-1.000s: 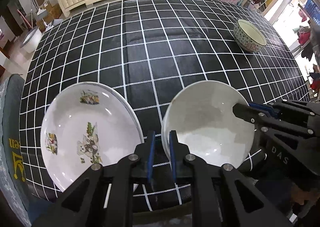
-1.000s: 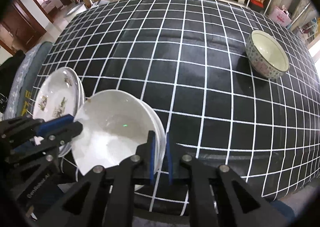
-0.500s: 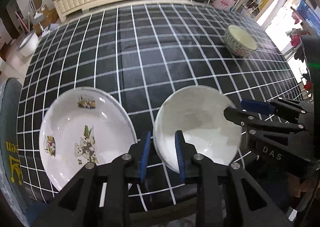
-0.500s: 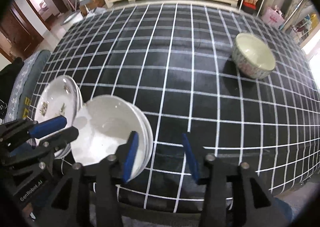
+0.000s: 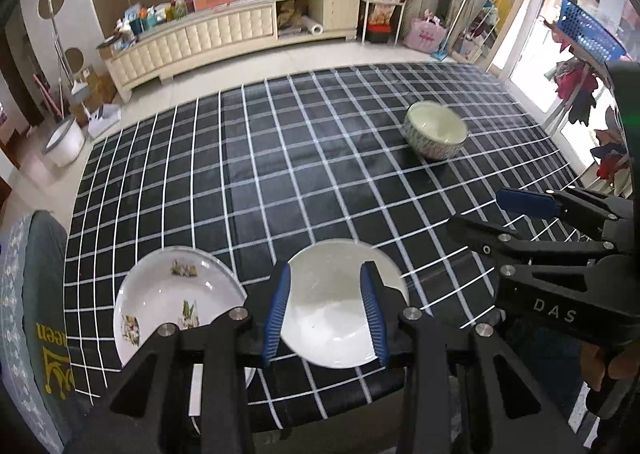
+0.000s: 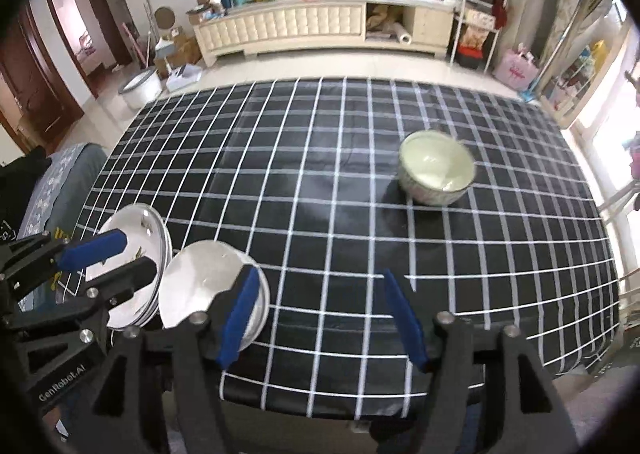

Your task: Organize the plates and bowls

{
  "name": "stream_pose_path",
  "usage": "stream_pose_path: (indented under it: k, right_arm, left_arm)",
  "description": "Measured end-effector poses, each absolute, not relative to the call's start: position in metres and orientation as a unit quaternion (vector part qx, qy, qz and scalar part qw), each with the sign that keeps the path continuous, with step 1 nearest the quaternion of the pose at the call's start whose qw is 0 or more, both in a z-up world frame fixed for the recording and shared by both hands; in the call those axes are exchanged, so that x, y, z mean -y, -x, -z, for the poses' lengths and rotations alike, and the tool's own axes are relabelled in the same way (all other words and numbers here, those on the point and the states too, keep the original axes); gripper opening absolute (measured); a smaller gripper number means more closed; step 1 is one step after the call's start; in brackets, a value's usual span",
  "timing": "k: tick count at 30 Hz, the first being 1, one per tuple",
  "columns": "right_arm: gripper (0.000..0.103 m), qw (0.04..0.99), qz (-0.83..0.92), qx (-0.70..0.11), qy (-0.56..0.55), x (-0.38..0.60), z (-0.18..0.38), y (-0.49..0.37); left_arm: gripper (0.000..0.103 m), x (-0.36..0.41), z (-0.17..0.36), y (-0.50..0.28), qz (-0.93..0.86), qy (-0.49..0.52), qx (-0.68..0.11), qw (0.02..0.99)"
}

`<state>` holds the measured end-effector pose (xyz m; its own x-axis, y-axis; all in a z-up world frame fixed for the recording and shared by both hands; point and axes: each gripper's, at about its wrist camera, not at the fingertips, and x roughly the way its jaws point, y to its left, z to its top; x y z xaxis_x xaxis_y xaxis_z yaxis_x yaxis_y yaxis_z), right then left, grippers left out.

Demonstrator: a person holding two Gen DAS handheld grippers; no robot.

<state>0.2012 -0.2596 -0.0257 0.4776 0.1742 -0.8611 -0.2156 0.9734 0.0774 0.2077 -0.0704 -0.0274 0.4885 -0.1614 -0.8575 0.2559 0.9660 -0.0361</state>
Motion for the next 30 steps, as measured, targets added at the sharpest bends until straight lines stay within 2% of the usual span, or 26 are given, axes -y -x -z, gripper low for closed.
stream_pose_path:
  k: [4, 7, 22, 30]
  right_arm:
    - [0.077, 0.875, -0.105, -0.473, 0.019, 0.274, 0.008, -0.199]
    - [0.078, 0.88, -0.104, -0.464, 0.015, 0.286, -0.002, -0.2]
    - [0.08, 0.893, -0.084, -0.442, -0.006, 0.347, -0.022, -0.234]
    - [0.082, 0.887, -0.066, -0.456, -0.011, 0.376, -0.005, -0.264]
  left_arm:
    - [0.034, 0.083, 0.012, -0.208, 0.13, -0.052, -0.475, 0.869]
    - [0.041, 0.094, 0.001, -0.21, 0.136, -0.054, -0.464, 0.874]
    - [0.041, 0.165, -0.022, -0.249, 0.166, -0.073, -0.45, 0.875]
    - [0.041, 0.198, -0.016, -0.283, 0.168, -0.083, -0.451, 0.873]
